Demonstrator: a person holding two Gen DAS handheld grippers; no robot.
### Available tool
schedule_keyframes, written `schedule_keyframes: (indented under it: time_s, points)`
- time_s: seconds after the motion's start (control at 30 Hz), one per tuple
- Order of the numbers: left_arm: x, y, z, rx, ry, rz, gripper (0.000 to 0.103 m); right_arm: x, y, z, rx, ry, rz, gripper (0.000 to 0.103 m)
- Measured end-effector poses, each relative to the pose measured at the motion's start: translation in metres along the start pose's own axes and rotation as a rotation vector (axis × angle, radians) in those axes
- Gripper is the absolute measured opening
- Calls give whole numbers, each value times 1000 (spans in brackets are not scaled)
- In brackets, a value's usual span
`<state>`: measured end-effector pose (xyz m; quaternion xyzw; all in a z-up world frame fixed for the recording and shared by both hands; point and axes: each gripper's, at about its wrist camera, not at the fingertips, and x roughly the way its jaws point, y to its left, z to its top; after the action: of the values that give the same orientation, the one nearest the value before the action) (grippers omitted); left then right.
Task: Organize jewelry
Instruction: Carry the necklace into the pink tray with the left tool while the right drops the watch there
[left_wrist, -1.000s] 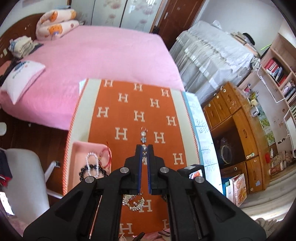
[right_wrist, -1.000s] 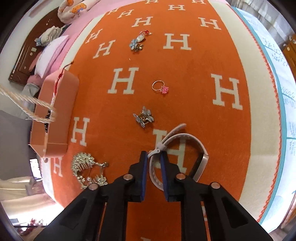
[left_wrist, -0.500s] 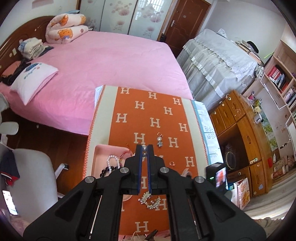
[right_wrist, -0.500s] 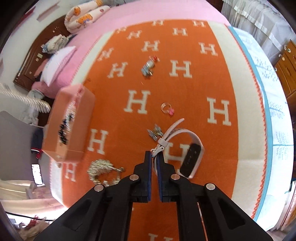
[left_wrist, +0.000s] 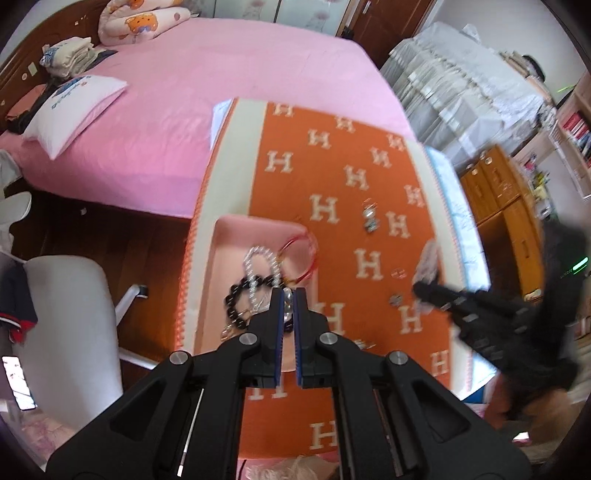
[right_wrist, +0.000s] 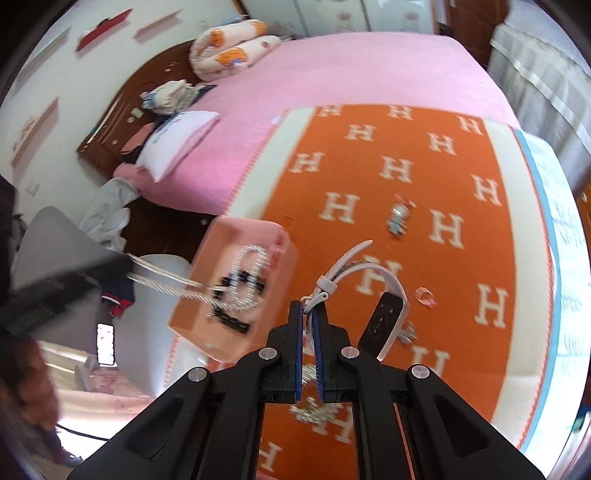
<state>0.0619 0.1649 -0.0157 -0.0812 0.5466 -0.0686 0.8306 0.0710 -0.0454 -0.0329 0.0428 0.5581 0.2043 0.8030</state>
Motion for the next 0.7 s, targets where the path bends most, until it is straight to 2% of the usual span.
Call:
schedule_keyframes:
  time_s: [0.27, 0.37, 0.43, 0.5, 0.7]
  points:
    - [46, 24, -21, -35, 82, 39, 5, 4, 58, 28, -115, -17, 58, 5]
    - [50, 35, -27, -62, 89, 49, 16, 12, 80, 37, -158, -5, 71, 5]
    - [48, 45, -32, -92, 83, 59, 34, 19, 91, 41, -181, 7, 81, 5]
    - [45, 54, -36, -125, 66, 75, 38, 31, 104, 44, -212, 22, 85, 5]
    - [38, 80, -46, -198, 51, 107, 38, 85, 136, 55, -304, 96, 56, 5]
